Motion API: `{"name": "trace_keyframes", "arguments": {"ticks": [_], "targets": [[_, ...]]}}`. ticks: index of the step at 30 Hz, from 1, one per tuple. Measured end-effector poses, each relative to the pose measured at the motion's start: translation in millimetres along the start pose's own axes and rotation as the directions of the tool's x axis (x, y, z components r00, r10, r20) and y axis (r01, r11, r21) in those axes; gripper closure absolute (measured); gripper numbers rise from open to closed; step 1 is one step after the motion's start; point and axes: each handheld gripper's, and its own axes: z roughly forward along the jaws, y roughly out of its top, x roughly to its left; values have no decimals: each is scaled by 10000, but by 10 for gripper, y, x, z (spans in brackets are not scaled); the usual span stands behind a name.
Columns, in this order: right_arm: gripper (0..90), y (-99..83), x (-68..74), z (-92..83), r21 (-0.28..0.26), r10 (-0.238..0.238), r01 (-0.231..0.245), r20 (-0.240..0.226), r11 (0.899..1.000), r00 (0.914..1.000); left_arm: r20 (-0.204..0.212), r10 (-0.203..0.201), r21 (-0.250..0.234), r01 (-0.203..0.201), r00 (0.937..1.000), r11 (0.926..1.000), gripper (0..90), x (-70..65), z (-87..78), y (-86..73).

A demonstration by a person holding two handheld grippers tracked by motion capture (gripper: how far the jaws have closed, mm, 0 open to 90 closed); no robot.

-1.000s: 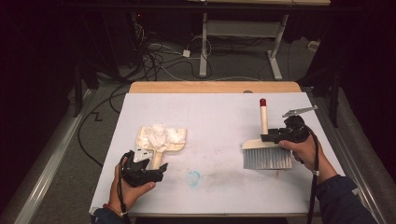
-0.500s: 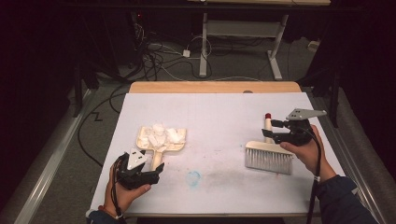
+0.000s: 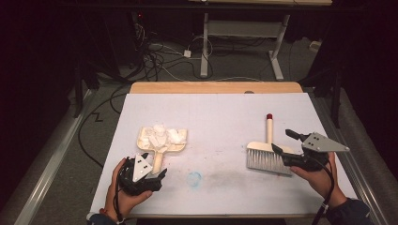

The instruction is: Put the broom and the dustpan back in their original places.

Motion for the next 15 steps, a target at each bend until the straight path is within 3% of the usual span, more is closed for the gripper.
{"name": "trace_keyframes", "arguments": {"ticks": [2, 8, 11, 13, 15], "targets": [[270, -49, 44, -49, -65, -62, 65, 424, 10000, 9991, -18, 144, -26, -144, 9999, 9999, 185, -11, -2, -13], [239, -240, 165, -185, -319, -180, 197, 534, 9993, 9984, -48, 382, -75, -383, 9993, 9992, 185, -64, 0, -84], [233, -345, 232, -198, -110, -273, 279, 510, 9996, 9983, -188, 797, -14, -798, 9966, 9968, 183, -94, 6, -95], [238, -397, 277, -183, 261, -486, 472, 542, 9985, 9973, -111, 692, -107, -693, 9975, 9975, 183, -102, 0, -92], [244, -411, 306, -173, 305, -558, 544, 477, 9981, 9973, -184, 738, -139, -741, 9971, 9972, 182, -107, 2, -90]]}}
